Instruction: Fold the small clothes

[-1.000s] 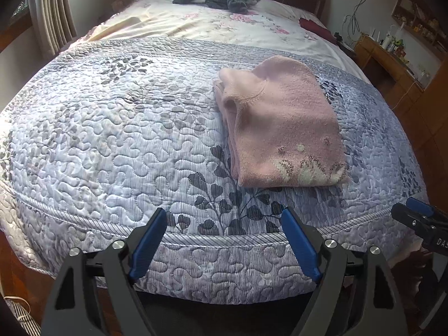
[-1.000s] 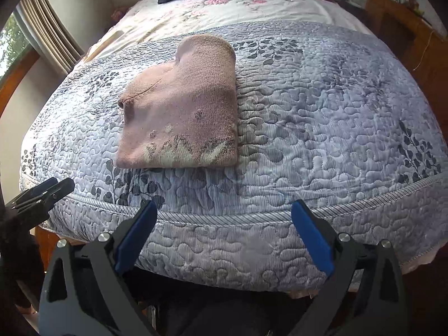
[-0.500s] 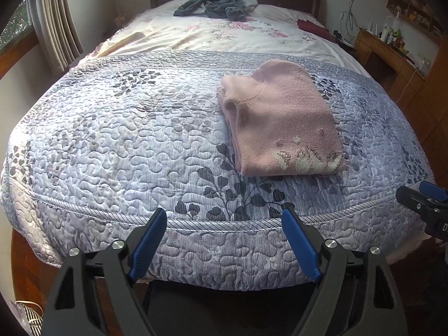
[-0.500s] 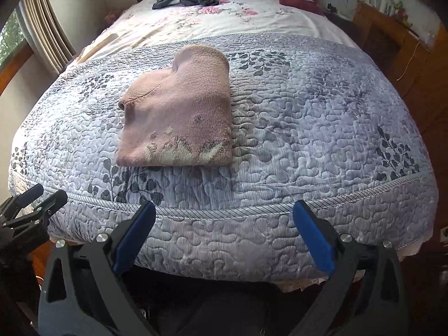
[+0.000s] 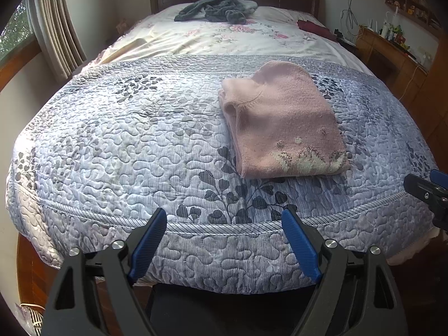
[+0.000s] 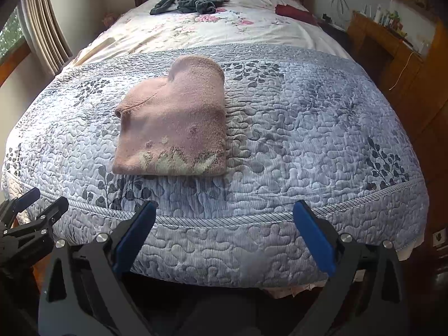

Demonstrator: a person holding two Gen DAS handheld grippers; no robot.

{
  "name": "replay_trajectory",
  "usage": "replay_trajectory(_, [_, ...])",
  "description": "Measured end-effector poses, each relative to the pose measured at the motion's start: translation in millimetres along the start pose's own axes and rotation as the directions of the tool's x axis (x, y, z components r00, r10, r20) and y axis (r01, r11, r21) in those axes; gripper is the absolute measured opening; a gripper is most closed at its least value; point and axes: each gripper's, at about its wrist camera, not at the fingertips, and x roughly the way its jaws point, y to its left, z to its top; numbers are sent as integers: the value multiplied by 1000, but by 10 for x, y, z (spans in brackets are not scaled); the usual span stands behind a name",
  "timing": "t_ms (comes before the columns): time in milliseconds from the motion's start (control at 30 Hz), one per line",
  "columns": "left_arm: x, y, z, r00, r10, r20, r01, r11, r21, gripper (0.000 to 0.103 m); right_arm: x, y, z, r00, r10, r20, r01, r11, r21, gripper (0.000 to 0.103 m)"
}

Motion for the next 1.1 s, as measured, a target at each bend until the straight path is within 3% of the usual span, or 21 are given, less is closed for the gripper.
replay_trajectory(567, [90, -81, 45, 1000, 27, 7, -27, 999, 33, 84, 196, -33, 33, 1000, -16, -16, 16, 1000, 6, 99])
replay_trajectory(867, [107, -56, 83, 999, 30, 11, -30, 999, 27, 84, 197, -37, 36, 998, -70, 11, 70, 998, -2, 99])
replay_trajectory(1100, [114, -60, 81, 1000, 27, 13, -27, 999, 33, 84, 240, -103, 53, 998, -51, -27, 52, 998, 39, 99])
